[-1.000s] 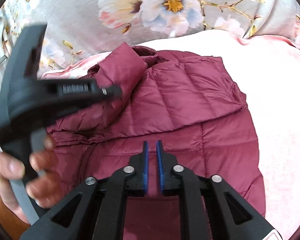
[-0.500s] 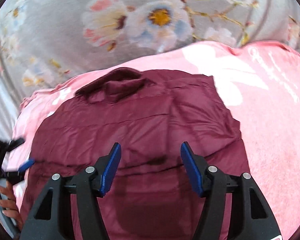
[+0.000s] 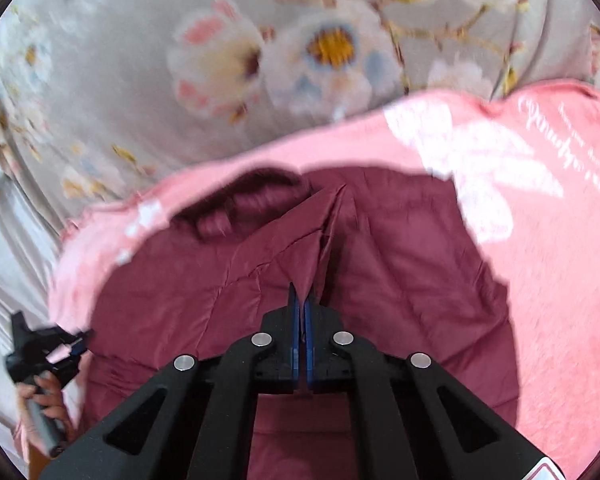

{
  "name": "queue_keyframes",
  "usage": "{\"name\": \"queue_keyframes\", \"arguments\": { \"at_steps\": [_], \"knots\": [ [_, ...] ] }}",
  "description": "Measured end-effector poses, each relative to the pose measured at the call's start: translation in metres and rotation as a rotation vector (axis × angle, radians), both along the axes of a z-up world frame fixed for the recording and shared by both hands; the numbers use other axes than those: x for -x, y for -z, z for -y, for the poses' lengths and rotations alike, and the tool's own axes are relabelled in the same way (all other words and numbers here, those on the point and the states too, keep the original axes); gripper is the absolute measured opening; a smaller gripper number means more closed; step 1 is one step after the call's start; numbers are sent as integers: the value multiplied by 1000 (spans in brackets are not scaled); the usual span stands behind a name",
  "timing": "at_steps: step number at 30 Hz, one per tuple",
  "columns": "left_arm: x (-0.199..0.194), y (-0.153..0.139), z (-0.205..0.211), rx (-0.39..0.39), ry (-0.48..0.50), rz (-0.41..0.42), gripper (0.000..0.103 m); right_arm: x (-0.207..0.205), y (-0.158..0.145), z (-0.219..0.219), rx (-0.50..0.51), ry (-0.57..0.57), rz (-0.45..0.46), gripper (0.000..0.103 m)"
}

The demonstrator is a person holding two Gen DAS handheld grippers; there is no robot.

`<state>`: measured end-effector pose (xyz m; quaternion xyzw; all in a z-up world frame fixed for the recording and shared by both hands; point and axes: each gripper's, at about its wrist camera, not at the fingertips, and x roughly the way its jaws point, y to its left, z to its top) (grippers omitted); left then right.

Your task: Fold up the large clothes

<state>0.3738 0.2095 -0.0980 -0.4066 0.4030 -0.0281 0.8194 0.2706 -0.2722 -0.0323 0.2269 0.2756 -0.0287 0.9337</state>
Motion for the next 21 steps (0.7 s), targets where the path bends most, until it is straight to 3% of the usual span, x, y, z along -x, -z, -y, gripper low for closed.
{"name": "queue_keyframes", "arguments": {
  "at_steps": [1,3,6,11,15,17,20,21],
  "knots": [
    [0,-6,0,-55,-25,10,1,5,-6,2,-2,4,22,1],
    [2,-14,0,-147,-43,40,0,7,-8,3,8,-4,24,1],
    [2,-13,10,-233,-22,32,0,-3,15,3,27,-8,-59,1],
    [10,-7,8,-161,-2,36,0,-1,24,7,2,-4,-70,1],
    [21,2,8,-16,37,16,3,1,7,10,3,-7,-34,1],
    [24,6,13,10,56,11,20,1,-3,9,13,-15,-16,1],
    [21,15,18,47,47,-7,36,1,-12,7,17,-25,-1,1],
    [18,18,18,64,39,-12,38,1,-15,6,23,-26,1,1]
  ]
}}
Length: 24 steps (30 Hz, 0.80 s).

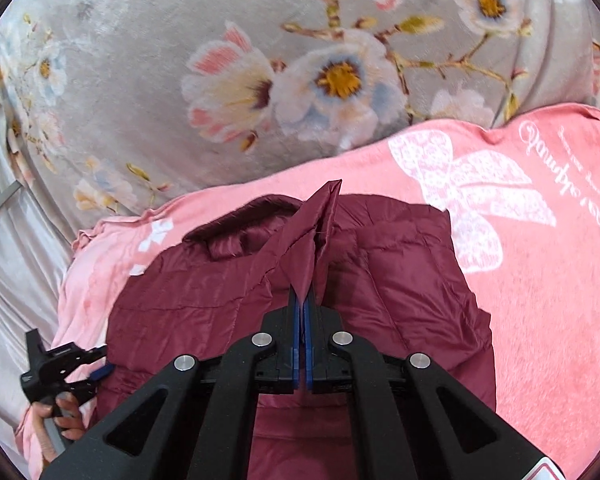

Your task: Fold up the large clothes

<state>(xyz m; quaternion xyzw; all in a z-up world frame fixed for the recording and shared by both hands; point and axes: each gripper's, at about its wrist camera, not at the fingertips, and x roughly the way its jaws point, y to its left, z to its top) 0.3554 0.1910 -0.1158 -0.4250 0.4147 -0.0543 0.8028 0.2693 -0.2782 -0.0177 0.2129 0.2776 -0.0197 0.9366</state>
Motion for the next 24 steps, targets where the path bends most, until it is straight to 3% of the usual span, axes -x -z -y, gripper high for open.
{"name": "queue_keyframes", "arguments": {
  "at_steps": [3,5,10,13,15,18,24],
  "knots": [
    [-10,2,-5,7,-45,-2,35,2,-1,-1,9,5,6,1],
    [-18,-3,-10,-44,-72,7,0,5,0,0,7,9,9,1],
    [-12,-23,-24,-113,-124,49,0,13,12,1,16,21,-4,1],
    [8,-35,-19,-232,-134,96,0,0,56,8,-16,22,-140,1],
    [4,-22,-16,-289,-117,52,0,-7,80,5,2,25,-213,1],
    [0,4,-19,-268,-115,-16,0,-10,100,-1,29,20,-251,0],
    [5,11,-21,-275,-110,17,0,-11,107,-3,45,17,-249,0]
  ]
}}
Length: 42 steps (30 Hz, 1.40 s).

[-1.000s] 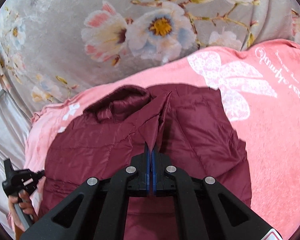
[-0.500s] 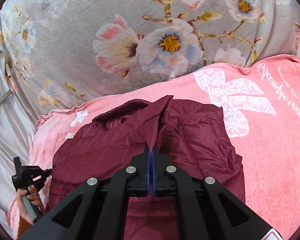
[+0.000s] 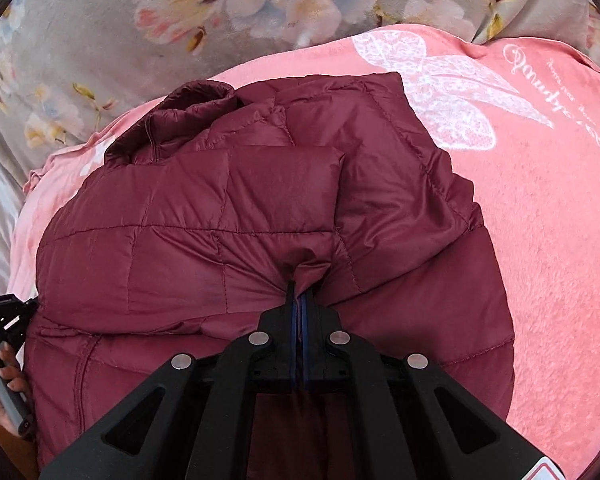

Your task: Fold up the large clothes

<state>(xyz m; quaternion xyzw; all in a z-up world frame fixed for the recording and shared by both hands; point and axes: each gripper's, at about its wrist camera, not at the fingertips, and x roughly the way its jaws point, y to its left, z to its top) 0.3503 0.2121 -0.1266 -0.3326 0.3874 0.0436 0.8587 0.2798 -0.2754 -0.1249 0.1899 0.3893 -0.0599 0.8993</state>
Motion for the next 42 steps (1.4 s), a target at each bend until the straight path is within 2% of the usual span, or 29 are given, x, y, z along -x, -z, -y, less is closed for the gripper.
{"name": "queue_keyframes", "arguments": {
  "at_steps": [6,9,10,12,13,14,16,17,22,24,26,28,31,32,36,39,42],
  "knots": [
    [2,1,6,-64,7,22,0,-1,-2,-9,62,-2,-4,0],
    [3,-1,10,-98,12,37,1,2,-3,-1,7,-8,10,0],
    [5,-1,9,-90,15,43,2,7,-6,3,-17,-3,17,2],
    [10,-4,4,-59,30,48,2,20,-16,6,-13,15,34,13],
    [16,-10,1,-64,40,52,9,31,-26,8,6,34,56,25],
    [23,-20,-2,-87,44,63,24,37,-32,9,19,43,69,34],
    [35,-40,-4,-121,46,100,45,44,-48,9,34,35,92,36],
    [39,-52,-2,-135,52,123,47,42,-53,9,31,25,96,36],
    [13,-103,49,-144,203,190,47,-5,-86,-9,40,-75,127,36],
    [-16,-119,91,-179,310,197,47,-26,-95,-13,-7,-108,133,36],
    [-39,-123,121,-179,354,184,48,-53,-101,-14,-90,-133,121,36],
    [-71,-119,152,-119,428,147,52,-75,-102,-16,-146,-142,113,36],
    [-106,-98,180,-31,456,59,52,-105,-97,-20,-178,-142,88,36],
    [-115,-86,189,-27,461,25,52,-110,-94,-23,-181,-149,77,36],
    [-115,-53,214,-111,497,-45,51,-130,-71,-43,-149,-210,4,35],
    [-103,-35,217,-181,526,-62,51,-134,-50,-57,-114,-248,-57,35],
    [-91,-29,215,-235,555,-50,50,-131,-33,-61,-122,-260,-89,35]
  ]
}}
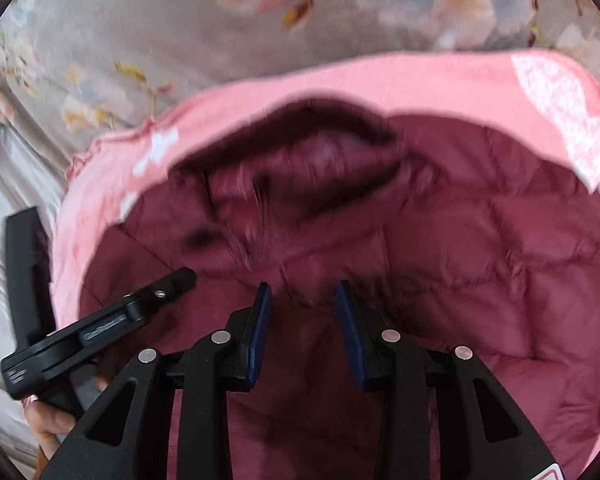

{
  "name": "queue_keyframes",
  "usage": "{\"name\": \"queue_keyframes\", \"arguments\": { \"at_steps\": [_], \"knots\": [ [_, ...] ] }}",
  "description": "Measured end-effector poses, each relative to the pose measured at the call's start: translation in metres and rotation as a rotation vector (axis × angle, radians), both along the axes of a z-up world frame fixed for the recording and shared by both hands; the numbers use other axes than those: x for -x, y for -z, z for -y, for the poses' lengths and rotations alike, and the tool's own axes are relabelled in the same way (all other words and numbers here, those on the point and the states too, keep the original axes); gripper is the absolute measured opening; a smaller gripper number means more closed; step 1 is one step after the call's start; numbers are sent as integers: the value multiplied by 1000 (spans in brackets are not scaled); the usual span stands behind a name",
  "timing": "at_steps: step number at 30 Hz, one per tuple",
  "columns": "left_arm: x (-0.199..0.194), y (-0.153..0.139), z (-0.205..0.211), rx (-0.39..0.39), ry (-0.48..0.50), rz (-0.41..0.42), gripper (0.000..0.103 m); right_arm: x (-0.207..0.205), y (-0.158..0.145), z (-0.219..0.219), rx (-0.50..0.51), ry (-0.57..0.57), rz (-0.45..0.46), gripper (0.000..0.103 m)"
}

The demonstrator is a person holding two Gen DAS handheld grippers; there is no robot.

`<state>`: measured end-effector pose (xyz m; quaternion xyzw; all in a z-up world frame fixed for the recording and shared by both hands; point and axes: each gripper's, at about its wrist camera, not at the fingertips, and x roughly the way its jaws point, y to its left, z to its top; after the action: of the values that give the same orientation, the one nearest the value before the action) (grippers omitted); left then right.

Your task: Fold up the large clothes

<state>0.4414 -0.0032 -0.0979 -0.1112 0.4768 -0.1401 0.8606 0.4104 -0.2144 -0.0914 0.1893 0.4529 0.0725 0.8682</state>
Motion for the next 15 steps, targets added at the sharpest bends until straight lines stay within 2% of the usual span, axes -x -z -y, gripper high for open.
{"name": "queue_keyframes", "arguments": {
  "at_steps": [3,4,6,7,8,10,13,15],
  "knots": [
    [8,1,-1,-28,31,12,49,-1,-4,4,-24,16,5,34],
    [7,-1,-4,-12,26,0,50,-2,-9,8,-49,32,17,34],
    [1,-9,-16,109,-4,-35,50,-6,-21,18,-116,67,51,35],
    [-3,-15,-28,218,-30,-50,50,-10,-27,25,-169,89,66,35],
    [-7,-21,-36,286,-56,-60,52,-13,-31,31,-213,106,71,38],
    [-17,-32,-46,359,-100,-62,53,-23,-34,45,-311,163,62,42],
    [-36,-38,-46,326,-144,-77,54,-40,-31,54,-374,218,29,42],
    [-48,-30,-44,321,-153,-134,54,-50,-25,55,-418,237,-11,42]
  ]
}}
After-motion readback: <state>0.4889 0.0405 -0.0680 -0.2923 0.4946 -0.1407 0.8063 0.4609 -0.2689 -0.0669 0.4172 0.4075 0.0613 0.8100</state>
